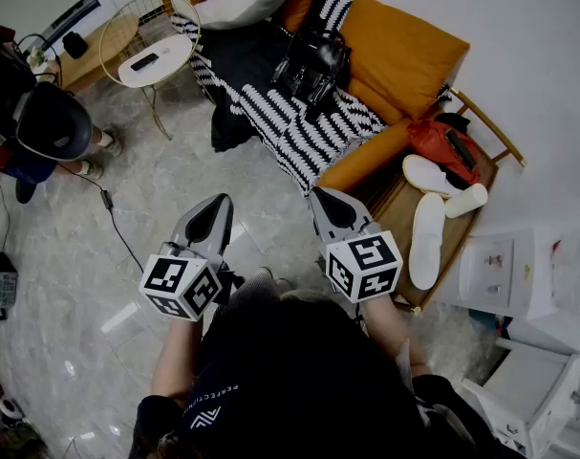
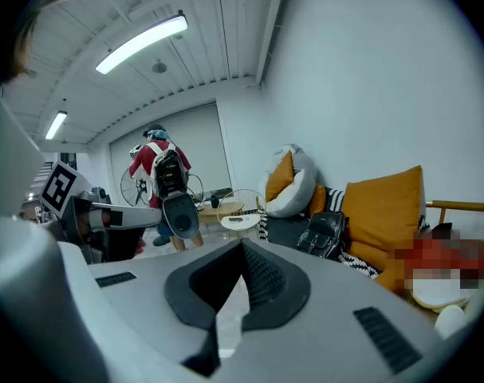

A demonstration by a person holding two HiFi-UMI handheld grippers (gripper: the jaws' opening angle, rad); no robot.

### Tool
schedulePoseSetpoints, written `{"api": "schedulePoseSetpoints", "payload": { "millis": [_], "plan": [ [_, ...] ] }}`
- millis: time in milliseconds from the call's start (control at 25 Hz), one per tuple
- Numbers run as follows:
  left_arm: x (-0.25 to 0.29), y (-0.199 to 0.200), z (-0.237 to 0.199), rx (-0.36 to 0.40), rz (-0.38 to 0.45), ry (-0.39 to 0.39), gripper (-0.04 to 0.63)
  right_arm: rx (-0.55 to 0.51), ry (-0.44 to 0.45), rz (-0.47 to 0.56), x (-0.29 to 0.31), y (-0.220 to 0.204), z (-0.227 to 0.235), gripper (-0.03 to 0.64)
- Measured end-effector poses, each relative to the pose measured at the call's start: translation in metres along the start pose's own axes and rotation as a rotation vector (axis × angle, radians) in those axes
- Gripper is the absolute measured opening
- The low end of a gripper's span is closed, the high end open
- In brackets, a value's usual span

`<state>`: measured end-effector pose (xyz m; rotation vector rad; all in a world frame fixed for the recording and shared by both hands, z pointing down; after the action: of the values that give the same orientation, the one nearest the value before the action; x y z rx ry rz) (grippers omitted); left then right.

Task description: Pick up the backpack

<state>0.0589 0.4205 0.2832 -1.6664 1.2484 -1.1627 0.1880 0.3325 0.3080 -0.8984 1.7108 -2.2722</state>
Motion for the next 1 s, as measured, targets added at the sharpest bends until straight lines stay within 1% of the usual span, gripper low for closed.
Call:
{"api": "schedulePoseSetpoints", "payload": {
  "millis": [200,360,560,680,800,1000],
  "plan": [
    [0.020,-0.007,-0.003,0.008,-0.034,-0.018,0.008,0.017,-0.018,-0.025,0.015,-0.005,0.015,-0.006],
    [0.034,-0.004,-0.026,0.000,-0.040,-0.019,0.008,0.026,-0.026,-0.031,0.033,-0.006,0.014,-0.006],
    [0.057,-0.004,-0.054,0.009,-0.076,-0.048,0.008,0.030,-0.076,-0.043,0.059,-0.003,0.024,-0.006],
    [0.077,0.002,-0.078,0.007,-0.101,-0.073,0.008,0.050,-0.121,-0.045,0.082,0.005,0.035,-0.006],
    [0.093,0.017,-0.108,-0.005,-0.113,-0.095,0.007,0.075,-0.164,-0.043,0.109,0.018,0.040,-0.006],
    [0.123,0.039,-0.157,-0.002,-0.144,-0.136,0.008,0.088,-0.243,-0.058,0.155,0.034,0.049,-0.006]
  ]
}}
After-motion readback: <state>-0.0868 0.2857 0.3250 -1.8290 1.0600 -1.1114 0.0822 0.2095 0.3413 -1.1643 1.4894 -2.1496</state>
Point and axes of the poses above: the fingertips, and each gripper's own axes: x forward along the fingers, z to its right, y out of its top, the point moved 1 cm from there along -x, backward along the fingers, and after that the axes turned 5 degrees about -y, right-handed, at the moved point
